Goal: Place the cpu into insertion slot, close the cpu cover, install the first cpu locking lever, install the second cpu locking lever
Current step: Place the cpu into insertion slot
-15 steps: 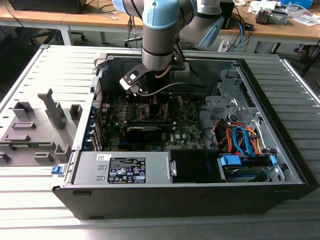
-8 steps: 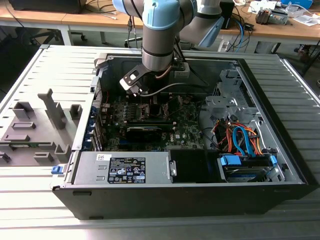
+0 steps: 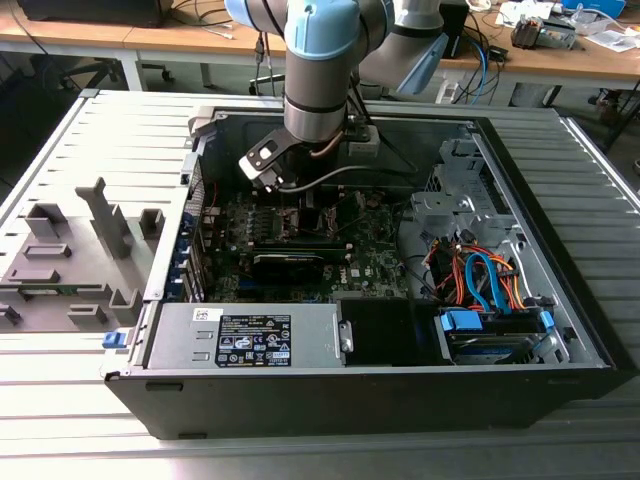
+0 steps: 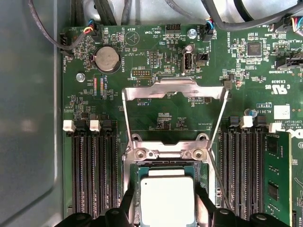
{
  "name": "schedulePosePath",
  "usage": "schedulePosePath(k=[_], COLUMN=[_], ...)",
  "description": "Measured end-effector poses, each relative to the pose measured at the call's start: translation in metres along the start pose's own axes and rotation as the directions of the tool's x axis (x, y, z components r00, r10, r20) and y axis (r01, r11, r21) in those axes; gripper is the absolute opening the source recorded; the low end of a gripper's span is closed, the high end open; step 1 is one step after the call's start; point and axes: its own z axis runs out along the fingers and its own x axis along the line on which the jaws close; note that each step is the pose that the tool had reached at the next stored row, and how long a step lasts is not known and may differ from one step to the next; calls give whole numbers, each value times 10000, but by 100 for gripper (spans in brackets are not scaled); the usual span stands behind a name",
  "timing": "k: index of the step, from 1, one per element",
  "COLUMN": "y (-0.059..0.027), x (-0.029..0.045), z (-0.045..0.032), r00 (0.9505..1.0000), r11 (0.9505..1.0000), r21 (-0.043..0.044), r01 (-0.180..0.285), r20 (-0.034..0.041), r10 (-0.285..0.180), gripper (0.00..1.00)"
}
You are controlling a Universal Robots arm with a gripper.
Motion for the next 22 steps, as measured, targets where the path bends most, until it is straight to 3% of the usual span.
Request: schedulePosePath(k=[19,21,22], y=[0,-1,-1], x=[-2,-2,-2], z=[-27,-28,-28], r00=[10000,10000,10000], r11=[10000,10000,10000], r21=[0,2,1], r01=[0,0,0], r20=[-7,-5,-5], r10=[0,0,0], gripper=[62,60,54])
